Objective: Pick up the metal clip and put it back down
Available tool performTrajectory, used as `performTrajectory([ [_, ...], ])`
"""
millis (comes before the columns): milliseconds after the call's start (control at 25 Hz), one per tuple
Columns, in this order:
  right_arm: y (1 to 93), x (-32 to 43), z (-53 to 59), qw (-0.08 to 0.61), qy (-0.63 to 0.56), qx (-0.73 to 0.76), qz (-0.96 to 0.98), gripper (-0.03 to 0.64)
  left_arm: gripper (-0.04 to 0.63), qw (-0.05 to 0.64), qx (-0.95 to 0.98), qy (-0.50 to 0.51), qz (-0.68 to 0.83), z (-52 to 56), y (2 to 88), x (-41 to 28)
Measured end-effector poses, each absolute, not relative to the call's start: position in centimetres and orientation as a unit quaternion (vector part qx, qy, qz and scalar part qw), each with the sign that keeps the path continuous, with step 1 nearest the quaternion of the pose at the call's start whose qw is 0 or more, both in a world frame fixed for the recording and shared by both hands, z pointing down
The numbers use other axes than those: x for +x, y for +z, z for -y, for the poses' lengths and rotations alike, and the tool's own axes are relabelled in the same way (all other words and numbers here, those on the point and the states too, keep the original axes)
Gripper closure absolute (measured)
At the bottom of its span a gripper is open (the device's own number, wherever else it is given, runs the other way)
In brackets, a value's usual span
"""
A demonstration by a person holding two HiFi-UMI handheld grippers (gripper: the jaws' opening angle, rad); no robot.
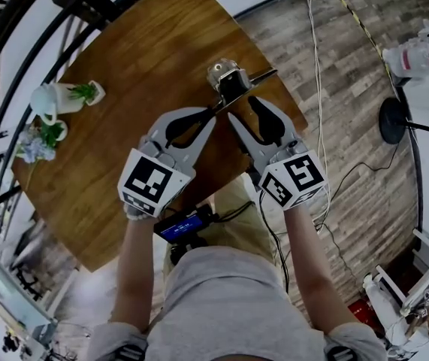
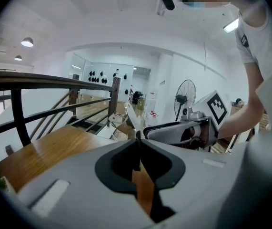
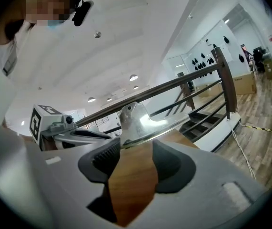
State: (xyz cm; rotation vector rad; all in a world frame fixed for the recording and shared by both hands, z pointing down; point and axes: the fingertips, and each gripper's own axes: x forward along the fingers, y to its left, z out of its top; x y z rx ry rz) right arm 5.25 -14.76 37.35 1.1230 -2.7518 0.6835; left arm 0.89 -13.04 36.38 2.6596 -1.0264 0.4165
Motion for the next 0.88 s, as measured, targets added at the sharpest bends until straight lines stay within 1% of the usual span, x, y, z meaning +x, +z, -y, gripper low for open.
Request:
performTrajectory([
  [280,35.7,4.1,12.8,0.026,0.219,0.359,0.907,0.407,0.554,0.117,0.923,0.124,0.346,10.9,34.3,0.4],
  [600,33.6,3.7,11.1,0.005,0.212,0.369,0.905,0.407,0.555,0.087,0.932,0.111,0.333,8.8,31.8,0.1],
  [880,31.0,2.8,10.0,-0.004,0.184,0.377,0.908,0.408,0.557,0.073,0.938,0.09,0.326,7.6,29.7,-0.7],
])
